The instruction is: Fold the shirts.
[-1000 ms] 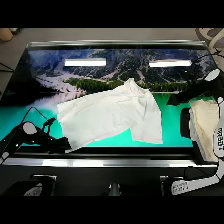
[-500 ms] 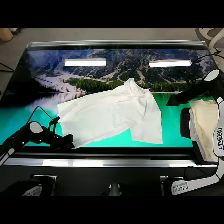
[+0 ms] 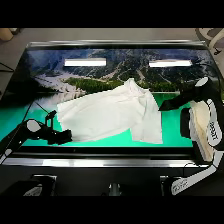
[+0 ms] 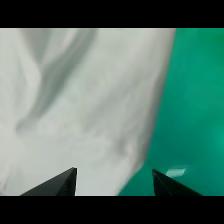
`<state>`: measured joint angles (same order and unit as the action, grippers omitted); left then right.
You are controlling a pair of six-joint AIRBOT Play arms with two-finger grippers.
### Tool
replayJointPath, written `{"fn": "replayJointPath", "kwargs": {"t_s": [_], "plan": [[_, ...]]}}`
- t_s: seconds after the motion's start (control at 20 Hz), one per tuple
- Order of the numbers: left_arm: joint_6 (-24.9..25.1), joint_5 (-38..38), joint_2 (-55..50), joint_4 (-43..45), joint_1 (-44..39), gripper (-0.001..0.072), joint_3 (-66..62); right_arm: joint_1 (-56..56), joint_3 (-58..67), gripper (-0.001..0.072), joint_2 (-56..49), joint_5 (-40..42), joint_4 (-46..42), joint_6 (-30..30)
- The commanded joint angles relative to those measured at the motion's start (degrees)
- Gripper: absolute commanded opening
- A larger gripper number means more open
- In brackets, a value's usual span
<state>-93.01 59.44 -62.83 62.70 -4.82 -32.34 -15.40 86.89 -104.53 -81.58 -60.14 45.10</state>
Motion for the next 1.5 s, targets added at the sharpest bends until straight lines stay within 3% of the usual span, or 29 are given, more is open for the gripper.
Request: {"fn": "replayJointPath", "kwargs": {"t_s": [0.0, 0.3, 0.35, 0.4, 0.45, 0.65, 0.75, 0.8, 0.95, 1.1, 1.25, 1.35, 1.45], "plan": [[-0.2, 1.1, 2.2, -1.2, 0.1, 0.0026, -0.4, 0.0, 0.0, 0.0486, -3.4, -0.8, 1.0, -0.6], [-0.2, 0.9, 2.3, -1.3, 0.1, 0.0026, -0.6, 1.5, 0.0, 0.0341, -4.6, 0.4, 1.0, -0.3], [-0.2, 0.9, 2.3, -1.3, 0.1, 0.0026, -0.6, 2.6, 0.0, 0.0266, -4.6, 2.0, 1.0, -0.4], [-0.2, 1.0, 2.3, -1.3, 0.1, 0.0026, -0.6, 3.5, 0.0, 0.0116, -4.5, 3.6, 1.0, -0.4], [-0.1, 1.2, 2.5, -1.3, 0.1, 0.0026, -0.7, 3.9, 0.0, 0.0017, -4.2, 4.7, 1.1, -0.3], [-1.0, 1.6, 7.2, 4.5, 0.2, 0.0026, -6.7, 3.6, 2.5, 0.0017, 2.5, 3.7, 5.3, -3.0], [-4.0, 1.6, 12.3, 9.6, 0.9, 0.0025, -18.5, 2.3, 5.5, 0.0015, 11.8, 6.4, 14.0, -6.5], [-4.1, 1.5, 14.4, 11.3, 1.5, 0.0025, -26.1, 1.8, 7.1, 0.0016, 18.2, 10.2, 16.8, -9.8], [-3.5, -2.9, 18.4, 17.4, 2.6, 0.0026, -52.0, 2.1, 11.3, 0.0017, 38.5, 26.1, 12.3, -15.0], [-3.4, -11.5, 19.0, 15.1, 2.3, 0.0026, -70.6, 2.1, 11.3, 0.0017, 55.3, 41.4, 11.9, -19.2], [0.3, -12.4, 19.6, 8.3, -0.6, 0.0026, -74.6, 2.0, 11.3, 0.0017, 64.2, 39.1, 8.5, -16.1], [0.8, -9.8, 20.2, 9.0, -1.7, 0.0026, -74.6, 2.0, 11.3, 0.0017, 67.4, 38.4, 2.8, -11.2], [0.7, -7.7, 20.5, 15.7, -1.7, 0.0026, -74.6, 2.0, 11.3, 0.0017, 68.7, 37.9, -1.9, -8.3]]}}
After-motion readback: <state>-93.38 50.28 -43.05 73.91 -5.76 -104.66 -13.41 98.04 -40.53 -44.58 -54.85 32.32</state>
